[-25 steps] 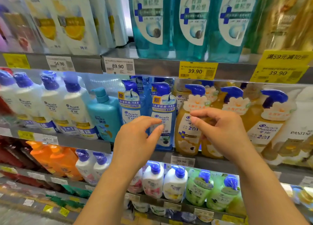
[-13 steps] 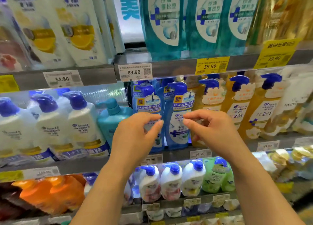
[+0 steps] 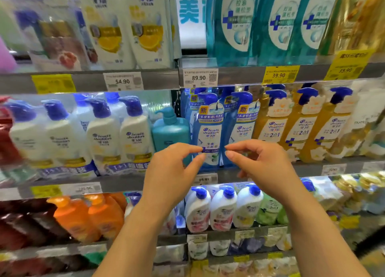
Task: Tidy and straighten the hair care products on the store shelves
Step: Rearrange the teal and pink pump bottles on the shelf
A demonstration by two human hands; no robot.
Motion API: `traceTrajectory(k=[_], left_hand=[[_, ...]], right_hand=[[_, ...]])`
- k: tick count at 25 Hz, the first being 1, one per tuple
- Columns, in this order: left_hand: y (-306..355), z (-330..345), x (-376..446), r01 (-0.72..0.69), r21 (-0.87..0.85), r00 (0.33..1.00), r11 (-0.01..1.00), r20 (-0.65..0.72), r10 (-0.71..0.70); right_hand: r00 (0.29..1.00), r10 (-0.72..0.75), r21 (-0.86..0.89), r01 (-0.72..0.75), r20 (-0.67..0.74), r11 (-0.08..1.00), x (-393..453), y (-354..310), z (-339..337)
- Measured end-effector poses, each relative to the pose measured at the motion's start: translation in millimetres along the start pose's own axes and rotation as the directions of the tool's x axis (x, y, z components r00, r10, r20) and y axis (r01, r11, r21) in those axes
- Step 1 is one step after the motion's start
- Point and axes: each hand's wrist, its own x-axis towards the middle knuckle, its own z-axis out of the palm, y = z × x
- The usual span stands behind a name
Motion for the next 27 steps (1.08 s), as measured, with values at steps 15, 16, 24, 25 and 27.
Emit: traceTrajectory(k=[15, 16, 24, 25, 27], left_hand=[[-48.5, -57.2, -9.3, 0.245, 0.045, 0.964, 0.968, 0.097, -0.249], [-54.8, -58.4, -3.9, 0.228, 0.063, 0.967, 0.972, 0.103, -0.234], [-101.3, -60.3, 31.1, 0.184, 0.115, 0.97, 0.976, 0.137, -0.199], [-103.9, -60.0, 32.2, 0.181, 0.108, 0.971, 0.978, 0.137, -0.195], [-108.5, -60.9, 32.4, 0.181, 0.085, 0.972, 0.98, 0.135, -0.192]], right_hand=[[0.992, -0.101, -0.155, 0.111, 0.07, 0.982, 65.1, -33.1, 110.5], [0.993, -0.098, -0.195, 0.109, 0.063, 0.975, 74.9, -32.6, 115.6], [0.986, 0.047, -0.595, 0.056, 0.158, 0.802, 117.9, -26.4, 137.4], [0.983, 0.063, -0.608, 0.057, 0.174, 0.792, 119.6, -27.5, 135.6], [0.982, 0.06, -0.611, 0.064, 0.18, 0.789, 117.2, -29.6, 131.7]])
